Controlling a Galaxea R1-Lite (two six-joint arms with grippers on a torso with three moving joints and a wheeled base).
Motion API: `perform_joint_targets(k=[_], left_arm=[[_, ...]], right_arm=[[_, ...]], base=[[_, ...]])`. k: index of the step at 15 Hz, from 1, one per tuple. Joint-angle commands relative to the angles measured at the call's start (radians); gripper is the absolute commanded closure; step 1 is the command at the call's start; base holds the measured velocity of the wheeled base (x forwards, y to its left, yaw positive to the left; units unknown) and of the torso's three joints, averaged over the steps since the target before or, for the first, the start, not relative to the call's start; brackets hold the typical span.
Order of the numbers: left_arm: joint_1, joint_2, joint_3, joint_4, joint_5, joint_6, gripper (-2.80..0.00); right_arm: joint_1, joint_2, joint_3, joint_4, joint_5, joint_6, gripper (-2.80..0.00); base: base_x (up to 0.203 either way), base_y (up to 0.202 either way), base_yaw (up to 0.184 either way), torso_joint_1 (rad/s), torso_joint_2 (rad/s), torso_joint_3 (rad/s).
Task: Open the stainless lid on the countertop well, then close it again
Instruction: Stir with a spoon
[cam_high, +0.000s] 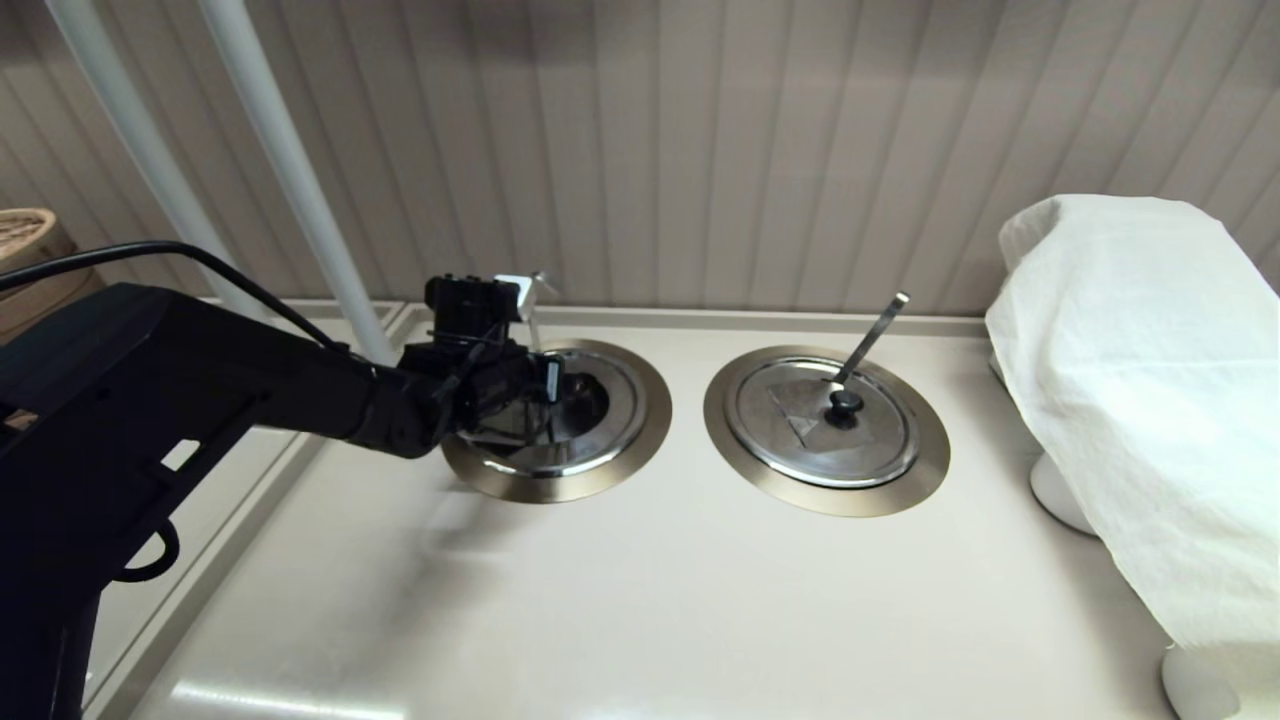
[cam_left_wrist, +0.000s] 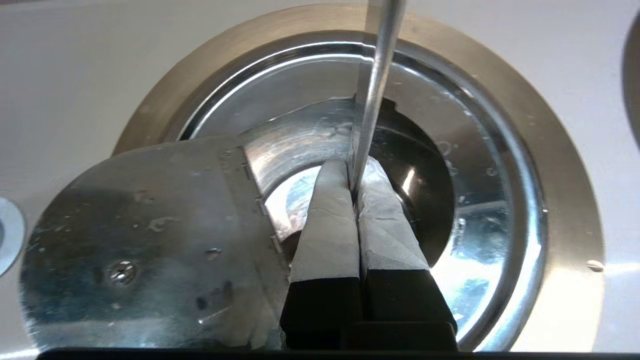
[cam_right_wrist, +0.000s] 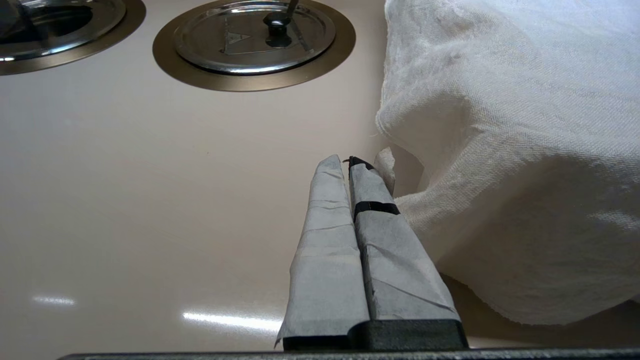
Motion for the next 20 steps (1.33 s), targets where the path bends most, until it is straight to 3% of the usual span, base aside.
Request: perform_joint_targets(k=[1,4,12,19,20], left_arm=[[-0.028,0.03,-0.032,0.0,-0.007,-0.001,0.0],[-0.049,0.105,-0.109,0.003,-0.005,0.001,0.0],[-0.023,0.32,-0.47,0.12,0.021,0.001,0.0],[-0.021,0.365,-0.522,0.115,0.02,0.02,0.0],[-0.021,0.365,-0.522,0.115,0.02,0.02,-2.8]], right_arm=[[0.0,0.0,0.0,0.0,0.0,-0.001,0.0],[0.0,0.0,0.0,0.0,0.0,-0.001,0.0],[0.0,0.0,0.0,0.0,0.001,-0.001,0.0],[0.0,0.0,0.0,0.0,0.001,-0.001,0.0],[0.0,0.002,0.0,0.0,0.001,-0.001,0.0]], base=[[0.0,0.0,0.0,0.0,0.0,0.0],[0.0,0.0,0.0,0.0,0.0,0.0],[0.0,0.0,0.0,0.0,0.0,0.0],[0.0,0.0,0.0,0.0,0.0,0.0],[0.0,0.0,0.0,0.0,0.0,0.0]])
